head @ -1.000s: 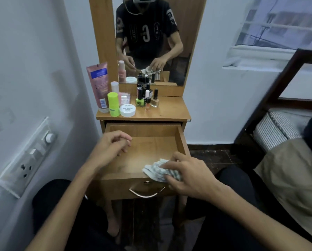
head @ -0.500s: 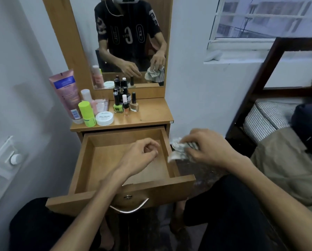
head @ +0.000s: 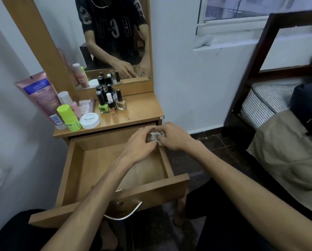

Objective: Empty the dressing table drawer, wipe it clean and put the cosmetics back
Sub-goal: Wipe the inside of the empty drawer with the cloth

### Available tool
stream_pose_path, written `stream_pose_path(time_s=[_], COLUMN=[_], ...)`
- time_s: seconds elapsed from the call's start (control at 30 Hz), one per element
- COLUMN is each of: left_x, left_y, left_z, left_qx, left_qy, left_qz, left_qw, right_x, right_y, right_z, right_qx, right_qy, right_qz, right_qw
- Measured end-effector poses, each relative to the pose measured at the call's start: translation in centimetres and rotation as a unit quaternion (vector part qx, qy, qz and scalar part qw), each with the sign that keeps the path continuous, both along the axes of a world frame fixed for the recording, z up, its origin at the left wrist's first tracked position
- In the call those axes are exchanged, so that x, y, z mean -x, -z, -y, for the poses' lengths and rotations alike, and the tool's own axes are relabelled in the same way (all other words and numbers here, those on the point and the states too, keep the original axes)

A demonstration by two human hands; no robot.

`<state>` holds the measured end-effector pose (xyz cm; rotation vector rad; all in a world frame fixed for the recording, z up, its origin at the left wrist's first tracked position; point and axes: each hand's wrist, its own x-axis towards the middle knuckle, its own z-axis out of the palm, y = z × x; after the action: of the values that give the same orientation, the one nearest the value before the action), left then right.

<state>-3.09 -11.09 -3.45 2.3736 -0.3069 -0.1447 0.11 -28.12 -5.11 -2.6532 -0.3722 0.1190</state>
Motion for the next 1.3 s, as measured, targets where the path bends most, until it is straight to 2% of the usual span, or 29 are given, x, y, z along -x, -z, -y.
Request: stream_pose_path(time_s=[0.1,0.27,0.37,0.43,0.5,0.57,0.63,0.73,0.8,0.97,1.1,1.2,1.3], left_x=[1.5,5.2,6.5,6.7,6.5,5.9,5.3,4.4,3.7,2.5,2.8,3.3,3.5], left_y=[-0.3,-0.7,-0.9,-1.4,-1.9,-2.2,-1.8,-0.7,-0.1,1.2,2.8,3.4,3.3], left_z=[0.1,-0.1,0.3,0.5,0.3,0.2,0.1,-0.2,-0.1,0.9,1.2,1.6,1.6], left_qx=[0.009,0.088,0.095,0.113,0.137,0.153,0.154,0.131,0.107,0.04,0.049,0.078,0.069], left_qy=[0.024,0.111,0.128,0.128,0.104,0.057,0.01,-0.024,-0.024,-0.003,0.005,-0.01,-0.005], left_qz=[-0.008,-0.133,-0.152,-0.136,-0.095,-0.042,-0.01,-0.012,-0.024,-0.042,-0.052,-0.05,-0.054], left_qw=[1.0,0.981,0.976,0.976,0.981,0.986,0.988,0.991,0.994,0.998,0.997,0.996,0.996], right_x=[2.5,7.6,8.4,8.4,7.8,6.5,4.8,1.9,0.2,-1.8,-0.4,2.5,5.7], right_y=[-1.6,-2.6,-3.0,-3.8,-3.9,-2.8,-1.0,1.8,3.0,5.7,7.2,7.0,6.5], right_z=[1.7,3.8,5.1,6.5,8.1,9.1,9.1,7.6,5.8,1.4,3.1,5.2,6.6], right_qx=[-0.009,-0.067,-0.109,-0.169,-0.266,-0.333,-0.358,-0.438,-0.47,-0.447,-0.326,-0.307,-0.243], right_qy=[-0.053,-0.099,-0.097,-0.073,-0.011,0.065,0.133,0.201,0.214,0.176,0.124,0.096,0.034], right_qz=[-0.086,-0.206,-0.243,-0.248,-0.239,-0.193,-0.134,-0.117,-0.104,-0.123,-0.159,-0.241,-0.343], right_qw=[0.995,0.971,0.959,0.951,0.934,0.921,0.915,0.868,0.85,0.869,0.923,0.916,0.907])
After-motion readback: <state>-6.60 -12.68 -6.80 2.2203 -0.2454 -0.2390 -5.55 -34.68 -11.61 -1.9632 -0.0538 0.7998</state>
